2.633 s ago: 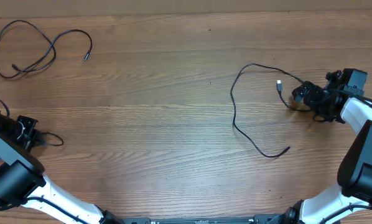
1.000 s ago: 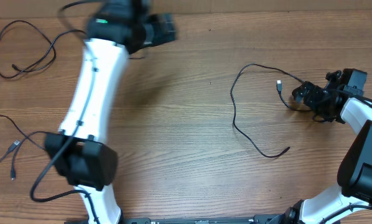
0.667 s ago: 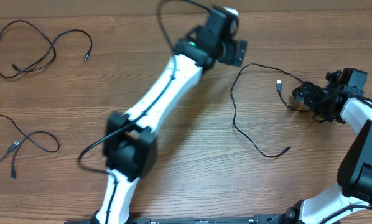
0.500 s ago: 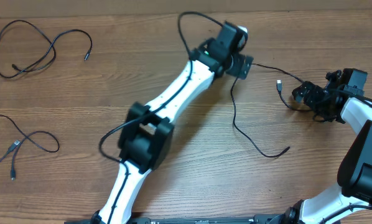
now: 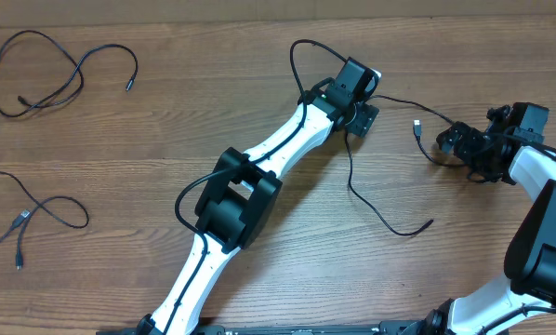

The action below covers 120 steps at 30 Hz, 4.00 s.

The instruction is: Untangle cables

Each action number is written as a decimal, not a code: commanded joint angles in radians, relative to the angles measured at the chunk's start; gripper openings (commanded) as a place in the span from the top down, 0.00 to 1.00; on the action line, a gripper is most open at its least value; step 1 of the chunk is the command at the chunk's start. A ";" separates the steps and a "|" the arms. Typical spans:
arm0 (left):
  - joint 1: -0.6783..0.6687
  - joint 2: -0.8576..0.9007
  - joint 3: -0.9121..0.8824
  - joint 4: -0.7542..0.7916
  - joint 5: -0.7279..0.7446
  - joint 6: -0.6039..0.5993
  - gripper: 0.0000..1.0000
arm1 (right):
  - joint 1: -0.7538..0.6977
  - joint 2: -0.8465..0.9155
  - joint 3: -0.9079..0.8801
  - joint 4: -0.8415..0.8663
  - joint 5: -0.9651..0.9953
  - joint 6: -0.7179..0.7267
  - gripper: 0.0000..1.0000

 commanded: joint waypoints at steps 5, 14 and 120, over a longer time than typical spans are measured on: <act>-0.006 0.035 0.003 -0.016 0.095 -0.030 0.25 | 0.006 0.021 -0.024 -0.024 -0.012 0.013 0.00; -0.004 0.056 0.010 -0.086 0.037 -0.058 0.96 | 0.006 0.021 -0.024 -0.024 -0.012 0.013 0.00; 0.766 -0.766 -0.660 -0.391 -0.191 -0.305 0.00 | 0.006 0.021 -0.024 -0.024 -0.012 0.013 0.00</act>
